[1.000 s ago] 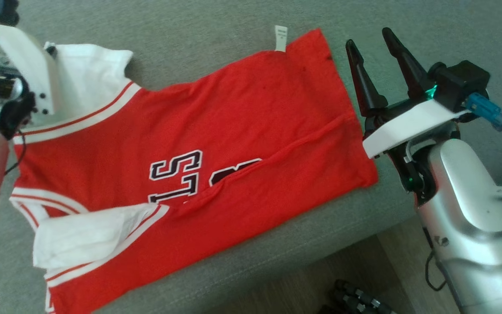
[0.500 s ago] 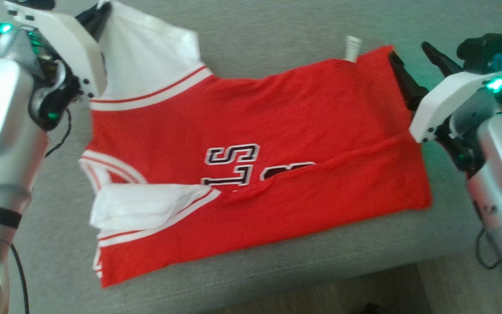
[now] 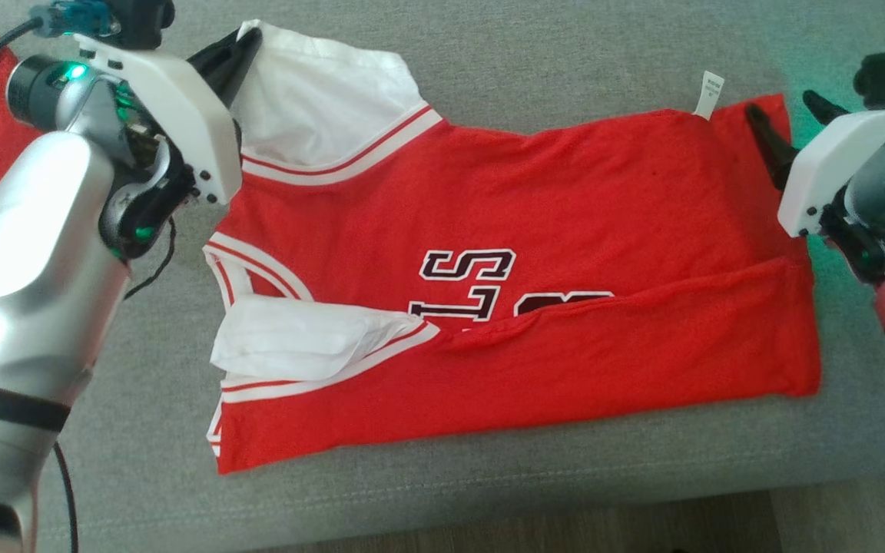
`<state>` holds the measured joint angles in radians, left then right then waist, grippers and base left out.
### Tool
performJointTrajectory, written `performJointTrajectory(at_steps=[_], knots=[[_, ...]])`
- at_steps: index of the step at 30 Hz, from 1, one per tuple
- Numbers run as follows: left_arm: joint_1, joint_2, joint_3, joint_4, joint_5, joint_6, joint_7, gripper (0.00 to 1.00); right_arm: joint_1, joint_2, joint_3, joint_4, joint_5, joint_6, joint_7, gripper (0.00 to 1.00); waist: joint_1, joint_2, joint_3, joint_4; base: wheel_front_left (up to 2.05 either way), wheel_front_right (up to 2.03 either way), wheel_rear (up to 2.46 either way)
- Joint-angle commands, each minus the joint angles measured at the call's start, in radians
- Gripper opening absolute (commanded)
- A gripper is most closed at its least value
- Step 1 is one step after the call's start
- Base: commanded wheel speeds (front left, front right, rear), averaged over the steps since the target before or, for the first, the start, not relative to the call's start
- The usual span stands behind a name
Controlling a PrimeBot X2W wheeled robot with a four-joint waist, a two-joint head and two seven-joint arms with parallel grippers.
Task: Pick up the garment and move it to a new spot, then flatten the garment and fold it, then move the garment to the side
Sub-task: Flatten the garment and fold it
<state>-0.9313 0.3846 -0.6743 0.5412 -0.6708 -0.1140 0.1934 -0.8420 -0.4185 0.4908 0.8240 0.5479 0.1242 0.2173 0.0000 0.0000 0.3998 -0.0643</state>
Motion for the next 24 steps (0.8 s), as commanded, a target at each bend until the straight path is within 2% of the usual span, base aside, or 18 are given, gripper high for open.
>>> performJointTrajectory(at_steps=[1, 6, 7, 8, 9, 16, 24], knots=[[-0.028, 0.035, 0.033, -0.038, -0.006, 0.007, 0.002, 0.0, -0.026, -0.02, 0.017, -0.001, 0.018, 0.007, -0.008, 1.0, 0.0, 0.0, 0.0, 0.002, 0.0, 0.0, 0.0], [-0.02, 0.042, 0.035, -0.058, -0.014, 0.013, 0.007, 0.0, -0.041, -0.012, 0.057, 0.05, 0.07, 0.007, -0.007, 1.0, 0.0, 0.0, 0.002, 0.009, 0.0, 0.0, 0.0], [-0.018, 0.045, 0.036, -0.06, -0.016, 0.015, 0.007, 0.0, -0.041, -0.01, 0.066, 0.055, 0.084, 0.007, -0.003, 0.82, 0.0, 0.0, 0.002, 0.01, 0.0, 0.0, 0.0], [-0.016, 0.047, 0.038, -0.061, -0.018, 0.017, 0.008, 0.0, -0.041, -0.01, 0.077, 0.059, 0.097, 0.007, 0.001, 0.2, 0.0, 0.0, 0.002, 0.011, 0.0, 0.0, 0.0], [-0.014, 0.049, 0.039, -0.063, -0.019, 0.019, 0.008, 0.0, -0.042, -0.012, 0.088, 0.06, 0.107, 0.007, 0.002, 0.0, 0.0, 0.0, 0.002, 0.013, 0.0, 0.0, 0.0], [-0.006, 0.062, 0.053, -0.065, -0.023, 0.042, -0.01, 0.0, -0.069, -0.04, 0.119, 0.094, 0.125, 0.007, -0.09, 0.0, 0.0, 0.0, -0.003, 0.017, 0.0, 0.0, 0.0], [-0.039, 0.059, 0.072, -0.029, -0.006, 0.077, -0.063, 0.0, -0.125, -0.034, 0.13, 0.14, 0.12, 0.007, -0.206, 0.0, 0.0, 0.0, 0.004, 0.011, 0.0, 0.0, 0.0]])
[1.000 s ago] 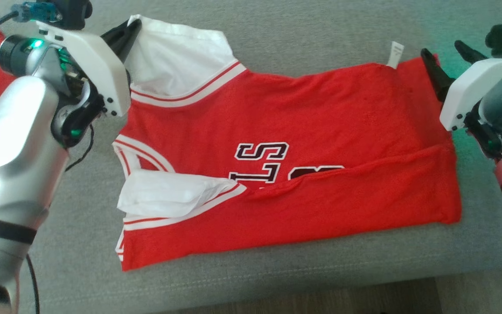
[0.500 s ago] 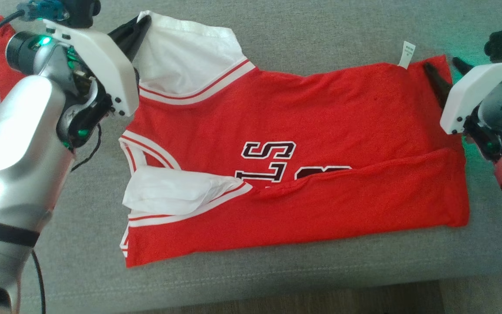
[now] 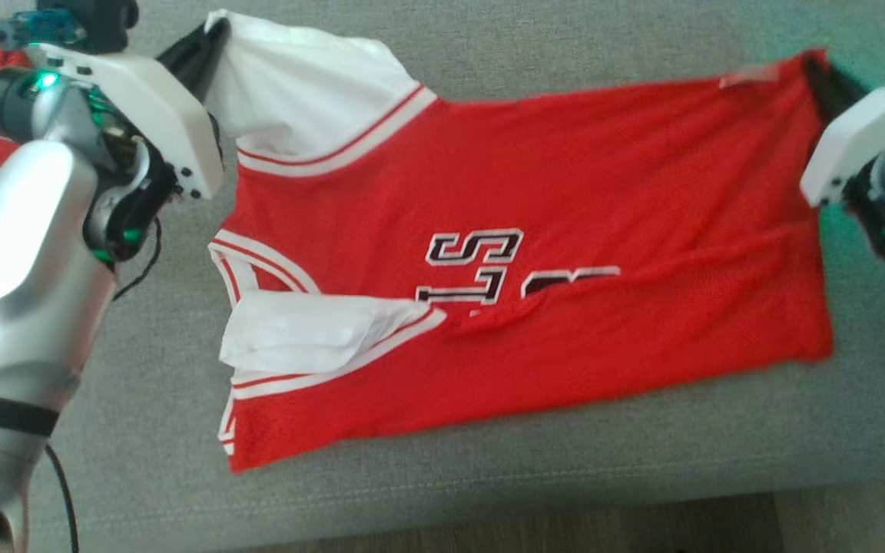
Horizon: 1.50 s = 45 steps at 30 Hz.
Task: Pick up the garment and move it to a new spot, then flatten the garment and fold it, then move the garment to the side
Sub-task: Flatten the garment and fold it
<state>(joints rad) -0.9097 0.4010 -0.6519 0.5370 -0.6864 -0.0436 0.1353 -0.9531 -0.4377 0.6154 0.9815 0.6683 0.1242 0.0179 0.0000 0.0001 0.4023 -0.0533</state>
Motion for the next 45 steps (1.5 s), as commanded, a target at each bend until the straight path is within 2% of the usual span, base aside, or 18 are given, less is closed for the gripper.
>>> performJointTrajectory(at_steps=[1, 10, 15, 21, 27, 31, 40, 45], knots=[[-0.069, 0.04, 0.051, -0.016, 0.013, 0.009, -0.014, 0.0, -0.023, -0.014, 0.005, -0.009, -0.003, 0.007, -0.022, 0.0, 0.0, -0.0001, 0.004, -0.001, 0.0, 0.0, 0.0], [-0.164, -0.009, 0.07, 0.106, 0.03, 0.025, -0.114, 0.0, -0.101, 0.02, -0.014, 0.078, -0.023, 0.007, -0.182, 0.0, 0.0, -0.0001, 0.015, -0.004, 0.0, 0.0, 0.0], [-0.16, -0.022, 0.028, 0.156, 0.052, -0.018, -0.148, 0.0, -0.086, 0.041, 0.008, 0.089, -0.013, 0.007, -0.222, 0.0, 0.0, -0.0001, 0.001, -0.004, 0.0, 0.0, 0.0], [-0.128, 0.002, -0.009, 0.143, 0.071, -0.048, -0.184, 0.0, -0.045, 0.026, 0.033, 0.055, 0.02, 0.007, -0.255, 0.0, 0.0, -0.0001, -0.022, -0.002, 0.0, 0.0, 0.0], [-0.043, 0.062, -0.032, 0.043, 0.072, -0.056, -0.179, 0.0, 0.025, -0.014, 0.061, 0.002, 0.066, 0.007, -0.266, 0.0, 0.0, -0.0001, -0.064, 0.012, 0.0, 0.0, 0.0], [0.038, 0.107, -0.045, -0.062, 0.066, -0.043, -0.151, 0.0, 0.082, -0.053, 0.085, -0.043, 0.103, 0.007, -0.253, 0.0, 0.0, -0.0001, -0.098, 0.026, 0.0, 0.0, 0.0], [0.258, 0.227, -0.088, -0.353, 0.023, 0.003, -0.022, 0.0, 0.206, -0.168, 0.149, -0.166, 0.182, 0.007, -0.117, 0.0, 0.0, -0.0001, -0.161, 0.04, 0.0, 0.0, 0.0], [0.352, 0.269, -0.108, -0.474, -0.02, 0.02, 0.044, 0.0, 0.248, -0.215, 0.165, -0.207, 0.204, 0.007, -0.046, 0.0, 0.0, -0.0001, -0.178, 0.048, 0.0, 0.0, 0.0]])
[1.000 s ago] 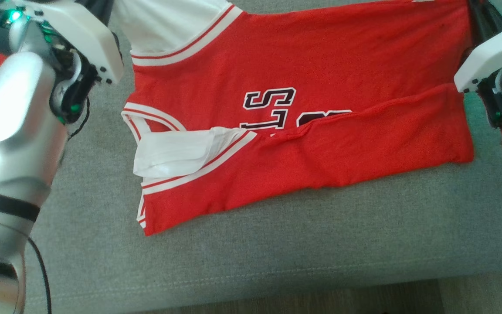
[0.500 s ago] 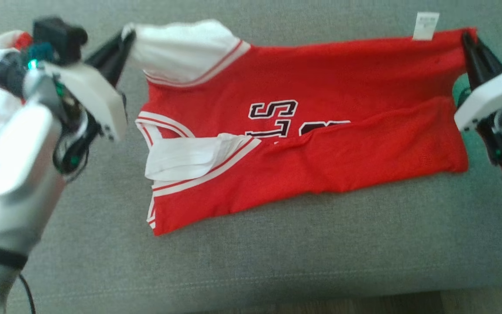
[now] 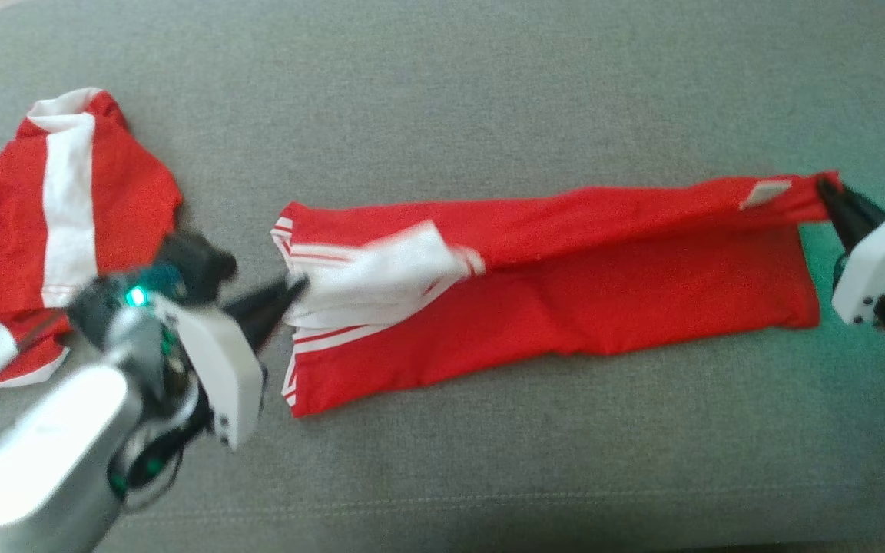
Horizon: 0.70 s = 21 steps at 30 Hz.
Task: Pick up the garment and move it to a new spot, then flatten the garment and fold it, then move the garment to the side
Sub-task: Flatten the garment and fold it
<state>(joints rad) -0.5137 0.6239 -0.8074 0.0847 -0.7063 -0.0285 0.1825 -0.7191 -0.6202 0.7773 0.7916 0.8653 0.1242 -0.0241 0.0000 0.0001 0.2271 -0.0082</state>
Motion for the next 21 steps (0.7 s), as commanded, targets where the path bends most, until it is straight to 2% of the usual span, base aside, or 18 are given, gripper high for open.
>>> performJointTrajectory(at_steps=[1, 6, 12, 13, 14, 15, 16, 17, 21], knots=[[-0.025, 0.056, 0.041, -0.044, -0.01, 0.006, 0.014, 0.0, 0.025, -0.042, 0.008, -0.029, 0.012, 0.007, 0.013, 0.0, 0.0, -0.0001, -0.007, 0.005, 0.0, 0.0, 0.0], [0.036, 0.087, 0.023, -0.11, -0.03, 0.027, 0.053, 0.0, 0.064, -0.092, 0.025, -0.09, 0.014, 0.007, 0.091, 0.0, 0.0, -0.0001, -0.017, 0.007, 0.0, 0.0, 0.0], [0.068, 0.09, -0.011, -0.099, -0.017, 0.03, 0.065, 0.0, 0.105, -0.122, 0.029, -0.155, 0.025, 0.007, 0.191, 0.0, 0.0, -0.0001, -0.034, -0.003, 0.0, 0.0, 0.0], [0.073, 0.088, -0.016, -0.093, -0.018, 0.03, 0.067, 0.0, 0.111, -0.126, 0.028, -0.163, 0.024, 0.007, 0.203, 0.26, 0.0, -0.0001, -0.038, -0.005, 0.0, 0.0, 0.0], [0.077, 0.087, -0.022, -0.085, -0.015, 0.031, 0.072, 0.32, 0.12, -0.128, 0.024, -0.168, 0.028, 0.007, 0.217, 1.0, 0.0, -0.0001, -0.041, -0.006, 0.0, 0.0, 0.0], [0.081, 0.088, -0.029, -0.078, -0.011, 0.032, 0.077, 0.51, 0.129, -0.13, 0.019, -0.173, 0.035, 0.007, 0.232, 1.0, 0.0, -0.0001, -0.045, -0.008, 0.0, 0.0, 0.0], [0.084, 0.088, -0.034, -0.07, -0.008, 0.035, 0.081, 0.89, 0.137, -0.132, 0.016, -0.181, 0.037, 0.007, 0.244, 1.0, 0.0, -0.0001, -0.049, -0.009, 0.0, 0.0, 0.0], [0.087, 0.09, -0.039, -0.062, -0.003, 0.039, 0.086, 1.0, 0.144, -0.136, 0.011, -0.191, 0.04, 0.007, 0.254, 1.0, 0.0, -0.0001, -0.052, -0.011, 0.0, 0.0, 0.0], [0.087, 0.083, -0.023, -0.041, 0.002, 0.072, 0.061, 1.0, 0.161, -0.162, -0.04, -0.212, 0.009, 0.007, 0.26, 1.0, 0.0, -0.0001, -0.074, -0.013, 0.0, 0.0, 0.0]])
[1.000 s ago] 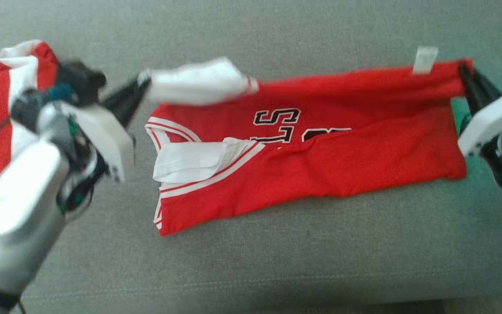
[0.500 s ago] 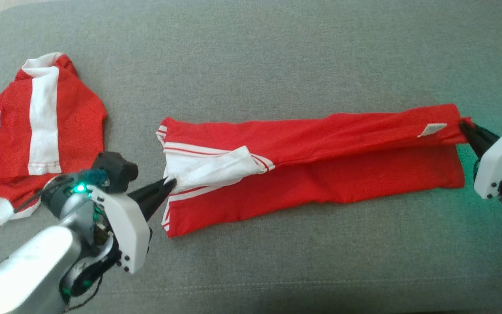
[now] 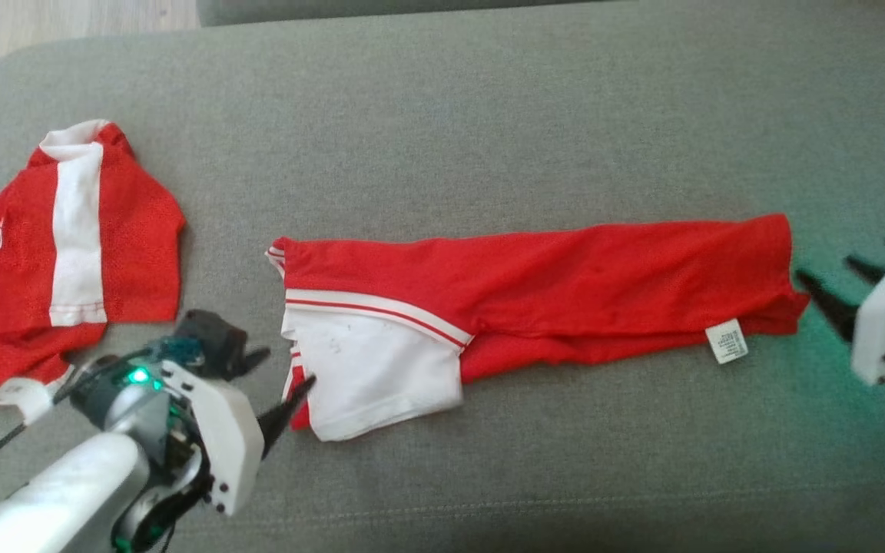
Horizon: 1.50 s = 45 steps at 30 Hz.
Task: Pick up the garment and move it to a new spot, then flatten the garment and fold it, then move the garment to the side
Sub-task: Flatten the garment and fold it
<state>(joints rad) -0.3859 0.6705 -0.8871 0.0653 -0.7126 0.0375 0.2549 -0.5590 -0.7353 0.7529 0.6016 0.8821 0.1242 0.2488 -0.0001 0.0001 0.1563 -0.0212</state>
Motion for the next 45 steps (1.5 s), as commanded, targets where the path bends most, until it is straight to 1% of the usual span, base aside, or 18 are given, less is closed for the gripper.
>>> performJointTrajectory(at_steps=[1, 4, 6, 9, 11, 13, 15, 18, 19, 23, 26, 30, 34, 39, 42, 45], knots=[[-0.045, 0.031, 0.069, -0.019, 0.014, 0.02, -0.031, 1.0, 0.0, -0.044, -0.038, -0.026, -0.016, 0.007, -0.029, 1.0, 0.0001, -0.0001, -0.006, 0.0, 0.0, 0.0, 0.0], [-0.053, -0.003, 0.111, -0.012, 0.009, 0.061, -0.104, 1.0, 0.006, -0.011, -0.111, -0.05, -0.027, 0.007, -0.079, 1.0, 0.0001, -0.0001, -0.017, 0.0, 0.0, 0.0, 0.0], [-0.055, -0.035, 0.144, -0.007, -0.002, 0.086, -0.165, 1.0, 0.015, 0.015, -0.156, -0.065, -0.05, 0.007, -0.113, 1.0, 0.0001, -0.0001, -0.028, 0.002, 0.0, 0.0, 0.0], [-0.049, -0.103, 0.215, 0.003, -0.043, 0.132, -0.277, 1.0, 0.032, 0.069, -0.23, -0.092, -0.095, 0.007, -0.185, 1.0, 0.0001, -0.0001, -0.047, 0.006, 0.0, 0.0, 0.0], [-0.043, -0.153, 0.261, 0.013, -0.073, 0.15, -0.357, 1.0, 0.051, 0.112, -0.291, -0.106, -0.124, 0.007, -0.241, 1.0, 0.0001, -0.0001, -0.06, 0.012, 0.0, 0.0, 0.0], [-0.03, -0.209, 0.304, 0.023, -0.11, 0.161, -0.435, 1.0, 0.08, 0.159, -0.349, -0.12, -0.16, 0.007, -0.294, 1.0, 0.0001, -0.0001, -0.074, 0.017, 0.0, 0.0, 0.0], [-0.014, -0.257, 0.346, 0.034, -0.137, 0.168, -0.482, 1.0, 0.115, 0.203, -0.399, -0.137, -0.201, 0.007, -0.334, 1.0, 0.0001, -0.0001, -0.085, 0.022, 0.0, 0.0, 0.0], [0.013, -0.315, 0.395, 0.048, -0.126, 0.166, -0.511, 1.0, 0.175, 0.269, -0.473, -0.17, -0.27, 0.007, -0.389, 1.0, 0.0001, -0.0001, -0.098, 0.031, 0.0, 0.0, 0.0], [0.013, -0.315, 0.395, 0.048, -0.126, 0.166, -0.511, 1.0, 0.175, 0.269, -0.473, -0.17, -0.27, 0.007, -0.389, 1.0, 0.0001, -0.0001, -0.098, 0.031, 0.0, 0.0, 0.0], [0.075, -0.395, 0.477, 0.048, -0.058, 0.139, -0.516, 1.0, 0.259, 0.349, -0.543, -0.224, -0.366, 0.007, -0.429, 1.0, 0.0001, -0.0001, -0.108, 0.039, 0.0, 0.0, 0.0], [0.14, -0.448, 0.531, 0.048, 0.027, 0.099, -0.516, 1.0, 0.312, 0.398, -0.58, -0.262, -0.431, 0.007, -0.441, 1.0, 0.0001, -0.0001, -0.112, 0.04, 0.0, 0.0, 0.0], [0.215, -0.504, 0.593, 0.047, 0.144, 0.047, -0.516, 1.0, 0.37, 0.452, -0.623, -0.299, -0.488, 0.007, -0.442, 1.0, 0.0001, -0.0001, -0.113, 0.041, 0.0, 0.0, 0.0], [0.265, -0.557, 0.646, 0.043, 0.237, 0.001, -0.517, 1.0, 0.406, 0.484, -0.654, -0.322, -0.518, 0.007, -0.432, 1.0, 0.0001, -0.0001, -0.114, 0.043, 0.0, 0.0, 0.0], [0.285, -0.599, 0.698, 0.058, 0.286, -0.043, -0.517, 1.0, 0.418, 0.501, -0.676, -0.342, -0.536, 0.007, -0.411, 1.0, 0.0001, -0.0001, -0.111, 0.044, 0.0, 0.0, 0.0], [0.283, -0.61, 0.715, 0.065, 0.306, -0.063, -0.517, 1.0, 0.415, 0.509, -0.701, -0.346, -0.546, 0.007, -0.395, 1.0, 0.0001, -0.0001, -0.102, 0.046, 0.0, 0.0, 0.0], [0.281, -0.616, 0.731, 0.073, 0.316, -0.074, -0.517, 1.0, 0.409, 0.522, -0.739, -0.319, -0.547, 0.007, -0.372, 1.0, 0.0001, -0.0001, -0.1, 0.051, 0.0, 0.0, 0.0]])
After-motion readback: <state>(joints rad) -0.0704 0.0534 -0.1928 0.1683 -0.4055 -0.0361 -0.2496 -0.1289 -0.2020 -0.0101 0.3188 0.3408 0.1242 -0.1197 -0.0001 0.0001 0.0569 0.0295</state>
